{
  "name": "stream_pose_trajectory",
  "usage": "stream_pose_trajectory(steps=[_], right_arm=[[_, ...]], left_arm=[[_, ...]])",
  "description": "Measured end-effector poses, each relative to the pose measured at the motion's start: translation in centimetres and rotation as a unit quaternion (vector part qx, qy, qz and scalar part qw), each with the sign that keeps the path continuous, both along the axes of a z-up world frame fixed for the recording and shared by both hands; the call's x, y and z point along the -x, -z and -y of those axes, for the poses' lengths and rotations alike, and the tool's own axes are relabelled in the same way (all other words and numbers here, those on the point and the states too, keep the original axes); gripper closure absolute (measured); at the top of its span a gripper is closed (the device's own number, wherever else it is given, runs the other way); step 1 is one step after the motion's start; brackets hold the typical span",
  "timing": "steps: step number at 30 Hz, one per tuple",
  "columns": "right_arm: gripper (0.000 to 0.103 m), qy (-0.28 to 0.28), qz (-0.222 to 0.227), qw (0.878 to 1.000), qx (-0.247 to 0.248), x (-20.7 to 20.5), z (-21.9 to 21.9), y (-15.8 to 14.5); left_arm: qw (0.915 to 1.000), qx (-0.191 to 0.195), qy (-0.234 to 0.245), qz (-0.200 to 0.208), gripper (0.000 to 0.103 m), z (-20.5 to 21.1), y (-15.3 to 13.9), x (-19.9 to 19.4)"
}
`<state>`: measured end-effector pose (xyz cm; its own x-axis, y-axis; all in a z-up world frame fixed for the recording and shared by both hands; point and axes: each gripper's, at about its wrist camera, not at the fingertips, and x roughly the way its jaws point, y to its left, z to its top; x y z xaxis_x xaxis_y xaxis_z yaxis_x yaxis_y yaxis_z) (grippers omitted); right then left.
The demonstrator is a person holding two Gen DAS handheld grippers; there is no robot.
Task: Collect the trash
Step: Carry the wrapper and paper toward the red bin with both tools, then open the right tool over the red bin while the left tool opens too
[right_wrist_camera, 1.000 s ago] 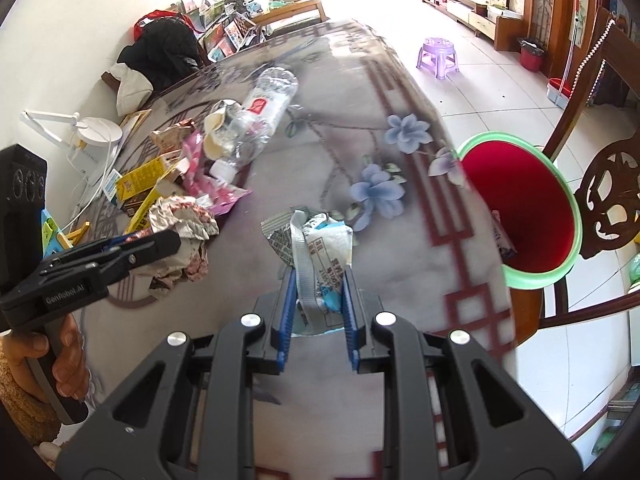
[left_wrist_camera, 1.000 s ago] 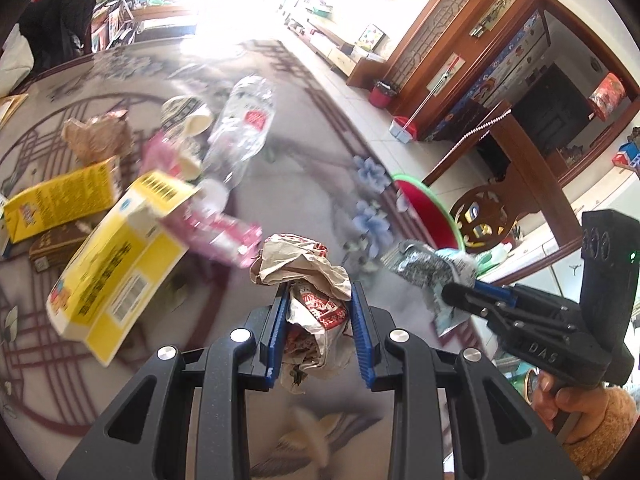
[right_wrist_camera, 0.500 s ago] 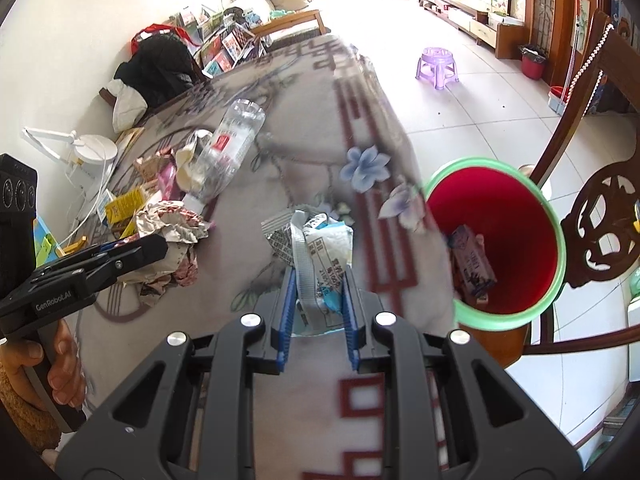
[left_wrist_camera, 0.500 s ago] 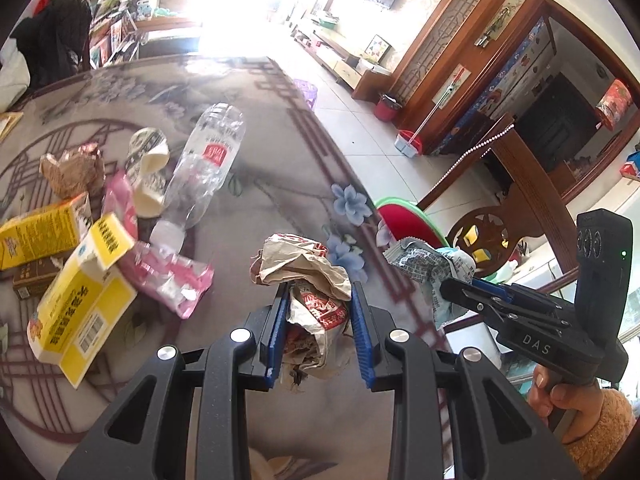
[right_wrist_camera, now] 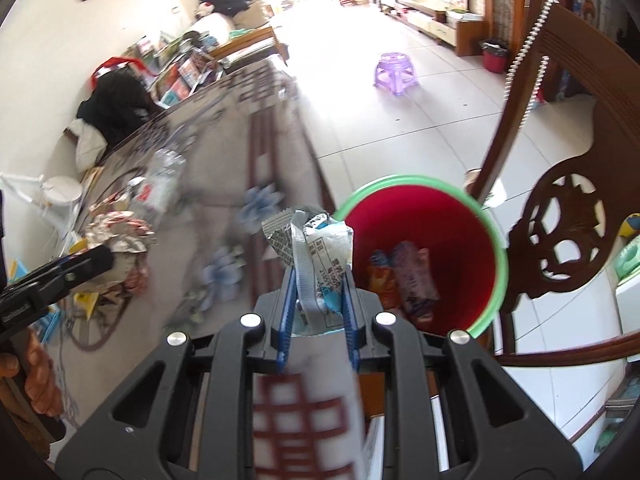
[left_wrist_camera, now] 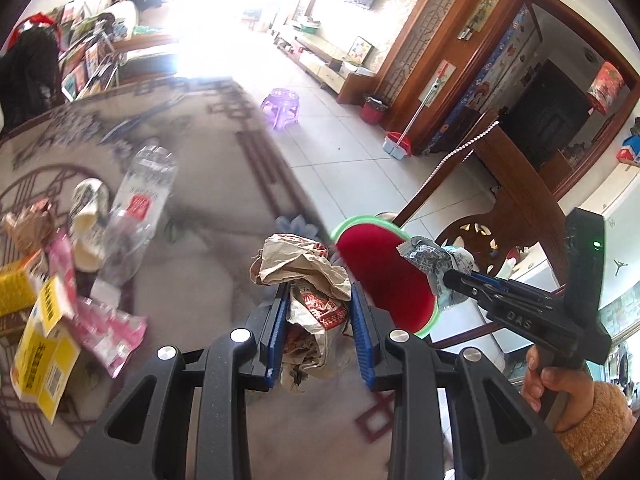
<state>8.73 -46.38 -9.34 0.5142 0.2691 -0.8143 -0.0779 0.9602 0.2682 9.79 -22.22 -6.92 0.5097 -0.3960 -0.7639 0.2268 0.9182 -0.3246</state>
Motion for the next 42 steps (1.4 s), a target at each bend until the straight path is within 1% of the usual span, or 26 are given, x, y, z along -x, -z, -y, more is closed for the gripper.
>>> stream_pose_trajectory(steps=[4,7,10,12,13,15,19,21,24,27,28,29,30,31,32,36,40,42], right_arm=[[0.081,0.017,0.004,1.000,0.011,-2.0,2.5,0.2],[0.080,0.026,0.007,0.999,0.019,-3.3,3.5,0.6],[0.068,0.041,0.003,0.999,0.018,-3.9,4.6,1.1],[0.039,0.058,0.002,0.998,0.014,-3.9,5.3,1.4],[0.037,0.066,0.004,0.998,0.012,-3.7,5.7,1.5],[0.037,0.076,-0.002,0.997,0.011,-3.6,6.5,1.8],[0.036,0.105,-0.008,0.994,0.025,-2.6,8.1,2.0],[0.033,0.132,-0.012,0.991,0.030,-2.0,9.4,2.3],[0.033,0.167,-0.025,0.985,0.023,-1.3,11.4,2.8],[0.033,0.192,-0.023,0.981,0.027,-0.4,12.9,2.5],[0.033,0.198,-0.019,0.980,0.030,0.0,13.2,2.2],[0.033,0.201,-0.016,0.979,0.032,0.2,13.3,2.0],[0.033,0.206,-0.013,0.978,0.032,0.5,13.5,1.8],[0.033,0.208,-0.012,0.978,0.032,0.7,13.6,1.6],[0.033,0.210,-0.009,0.977,0.033,1.0,13.6,1.4],[0.033,0.207,-0.005,0.977,0.041,1.9,13.0,0.8],[0.033,0.209,0.001,0.977,0.039,2.7,12.6,0.1],[0.033,0.208,0.004,0.977,0.038,2.9,12.2,-0.2]], left_arm=[[0.9998,-0.004,0.011,0.014,0.076,1.9,-0.8,-1.0],[0.9995,-0.007,0.022,0.020,0.076,3.4,-1.2,-1.7],[0.9991,-0.010,0.036,0.022,0.076,4.7,-1.4,-2.4],[0.9988,-0.011,0.043,0.022,0.076,5.6,-1.4,-2.7],[0.9986,-0.011,0.047,0.022,0.076,6.0,-1.4,-2.9],[0.9983,-0.006,0.054,0.023,0.076,6.8,-1.4,-3.4],[0.9971,0.006,0.072,0.024,0.076,9.2,-1.1,-4.9],[0.9958,0.017,0.087,0.022,0.076,10.9,-0.9,-6.1],[0.9935,0.012,0.110,0.029,0.076,13.2,-1.0,-6.9],[0.9908,0.003,0.131,0.035,0.074,15.2,-0.8,-7.5],[0.9903,0.001,0.135,0.035,0.073,15.8,-0.8,-7.7],[0.9899,0.000,0.138,0.034,0.066,16.4,-0.6,-8.0],[0.9898,-0.002,0.139,0.032,0.051,16.6,-0.5,-8.3],[0.9902,-0.005,0.136,0.032,0.043,17.0,-0.4,-8.7],[0.9903,-0.004,0.135,0.035,0.040,16.8,-0.4,-8.8],[0.9901,0.000,0.135,0.041,0.039,16.4,-0.7,-8.4],[0.9928,0.010,0.111,0.044,0.039,14.0,-1.2,-6.6],[0.9947,0.012,0.091,0.047,0.039,12.0,-0.9,-4.7]])
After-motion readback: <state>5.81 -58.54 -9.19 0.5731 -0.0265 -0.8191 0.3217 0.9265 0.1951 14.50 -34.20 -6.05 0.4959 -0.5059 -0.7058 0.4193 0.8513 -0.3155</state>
